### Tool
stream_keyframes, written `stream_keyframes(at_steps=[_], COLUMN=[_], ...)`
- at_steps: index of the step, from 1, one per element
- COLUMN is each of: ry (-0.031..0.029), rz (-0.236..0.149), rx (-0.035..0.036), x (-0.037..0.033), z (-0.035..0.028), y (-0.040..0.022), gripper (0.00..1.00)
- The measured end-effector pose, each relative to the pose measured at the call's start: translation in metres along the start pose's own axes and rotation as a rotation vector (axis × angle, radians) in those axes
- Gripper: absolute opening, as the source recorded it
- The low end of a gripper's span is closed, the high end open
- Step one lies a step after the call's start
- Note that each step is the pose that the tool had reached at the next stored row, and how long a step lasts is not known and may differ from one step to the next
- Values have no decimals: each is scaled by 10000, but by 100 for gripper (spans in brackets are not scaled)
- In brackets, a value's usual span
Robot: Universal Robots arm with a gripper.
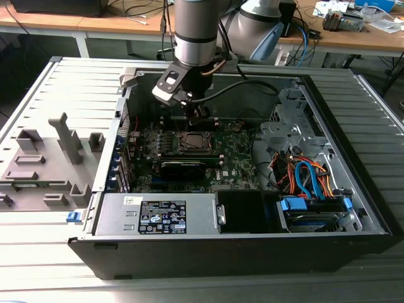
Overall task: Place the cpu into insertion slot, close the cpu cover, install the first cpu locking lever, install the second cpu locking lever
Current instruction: 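Install the first cpu locking lever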
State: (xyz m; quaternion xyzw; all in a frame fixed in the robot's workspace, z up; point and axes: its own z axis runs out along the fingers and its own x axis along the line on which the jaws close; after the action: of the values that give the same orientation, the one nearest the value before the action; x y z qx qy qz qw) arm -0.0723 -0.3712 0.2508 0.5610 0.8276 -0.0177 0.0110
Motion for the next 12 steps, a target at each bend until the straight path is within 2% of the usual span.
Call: stream_keyframes(at_steps=[12], ry=[-12], rz=[-578], rx=[-21], x=[0], z=[0], y=[0], gripper=[11])
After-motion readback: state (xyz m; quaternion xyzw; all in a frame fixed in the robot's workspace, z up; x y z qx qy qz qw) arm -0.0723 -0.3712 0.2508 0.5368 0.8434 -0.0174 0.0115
